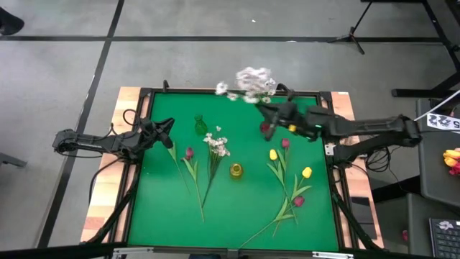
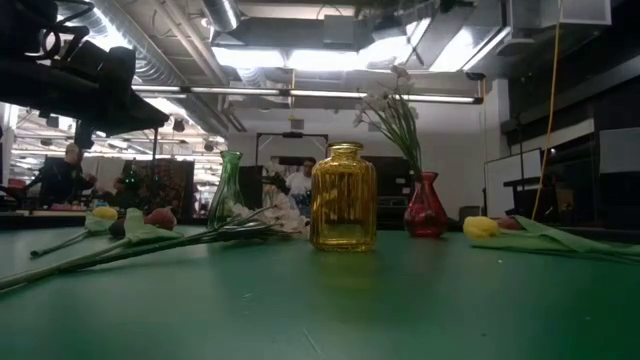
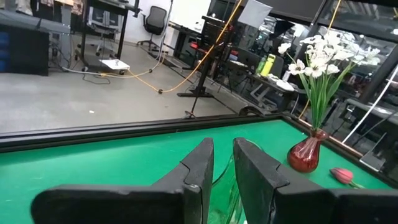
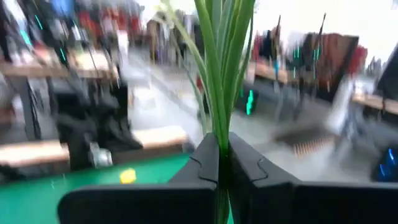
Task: Sort flowers into vase by color
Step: Put the right white flower into the red vase
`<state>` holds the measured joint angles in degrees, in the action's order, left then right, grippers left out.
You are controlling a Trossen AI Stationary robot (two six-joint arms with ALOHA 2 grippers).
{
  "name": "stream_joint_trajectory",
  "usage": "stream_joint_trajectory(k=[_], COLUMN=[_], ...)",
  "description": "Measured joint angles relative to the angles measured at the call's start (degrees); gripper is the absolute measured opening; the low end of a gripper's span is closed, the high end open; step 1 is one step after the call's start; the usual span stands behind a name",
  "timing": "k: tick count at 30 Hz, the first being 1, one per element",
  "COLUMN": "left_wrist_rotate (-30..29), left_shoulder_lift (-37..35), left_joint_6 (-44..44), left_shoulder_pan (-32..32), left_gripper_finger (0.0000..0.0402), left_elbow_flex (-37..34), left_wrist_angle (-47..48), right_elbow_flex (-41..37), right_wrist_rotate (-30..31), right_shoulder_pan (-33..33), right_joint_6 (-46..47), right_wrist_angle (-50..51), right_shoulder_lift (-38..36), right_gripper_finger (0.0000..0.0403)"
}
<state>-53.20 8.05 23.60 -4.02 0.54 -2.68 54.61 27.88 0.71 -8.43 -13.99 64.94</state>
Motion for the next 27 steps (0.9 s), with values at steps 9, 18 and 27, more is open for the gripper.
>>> stream_joint_trajectory(k=[9,18,27], left_wrist_rotate=[0.0,0.0,0.0], left_shoulder_lift=[0.3,0.3,0.3], left_joint_6=[0.4,0.5,0.5], left_shoulder_pan=[0.0,0.0,0.0], left_gripper_finger=[0.0061,0.0061,0.0061], left_elbow_flex=[0.0,0.0,0.0], left_wrist_angle=[0.0,0.0,0.0], right_elbow_flex=[-25.7,-40.4,-42.7], right_wrist_rotate=[-2.9,-7.0,-9.4], right_shoulder_pan=[1.0,-3.0,-11.3], right_joint_6=[-8.1,-10.2,-5.2], right_wrist_angle=[-41.0,-70.3,-74.1], right_shoulder_lift=[-8.8,-5.5,2.0], right_gripper_finger=[0.0006,0.0006,0.0009])
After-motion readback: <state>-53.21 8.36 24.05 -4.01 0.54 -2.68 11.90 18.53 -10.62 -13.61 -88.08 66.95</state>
